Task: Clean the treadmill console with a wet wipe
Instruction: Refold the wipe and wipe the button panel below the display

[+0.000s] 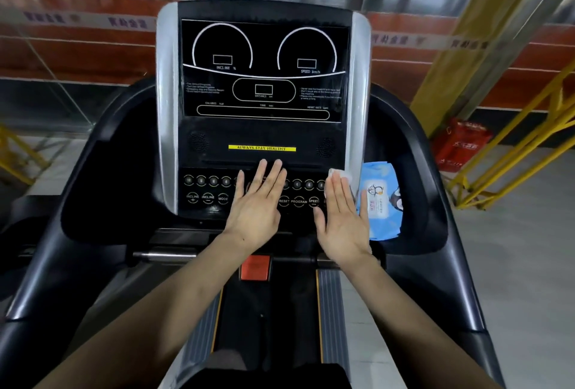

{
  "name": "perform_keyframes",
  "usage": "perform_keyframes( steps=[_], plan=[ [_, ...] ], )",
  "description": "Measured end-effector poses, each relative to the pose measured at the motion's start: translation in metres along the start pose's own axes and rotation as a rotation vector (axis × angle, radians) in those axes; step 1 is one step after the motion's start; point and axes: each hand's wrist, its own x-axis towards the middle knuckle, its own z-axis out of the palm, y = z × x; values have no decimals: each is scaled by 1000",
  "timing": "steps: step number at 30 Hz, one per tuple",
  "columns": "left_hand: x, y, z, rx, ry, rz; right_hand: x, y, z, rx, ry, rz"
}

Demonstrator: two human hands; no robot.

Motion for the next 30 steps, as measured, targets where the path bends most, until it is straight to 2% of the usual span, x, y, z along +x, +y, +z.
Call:
perform_keyframes(
  steps=[8,16,27,30],
  plan=[
    [-6,-15,7,-20,44,51,-13,-22,7,97,-103,67],
    [-38,-81,8,-32,85,-26,4,-84,9,74,-153,31],
    [-80,-183,-6,-17,36,-180,26,-203,27,53,-211,-119],
    [-89,-203,-8,24,-1,-155,34,-232,33,18,-213,-175]
  ],
)
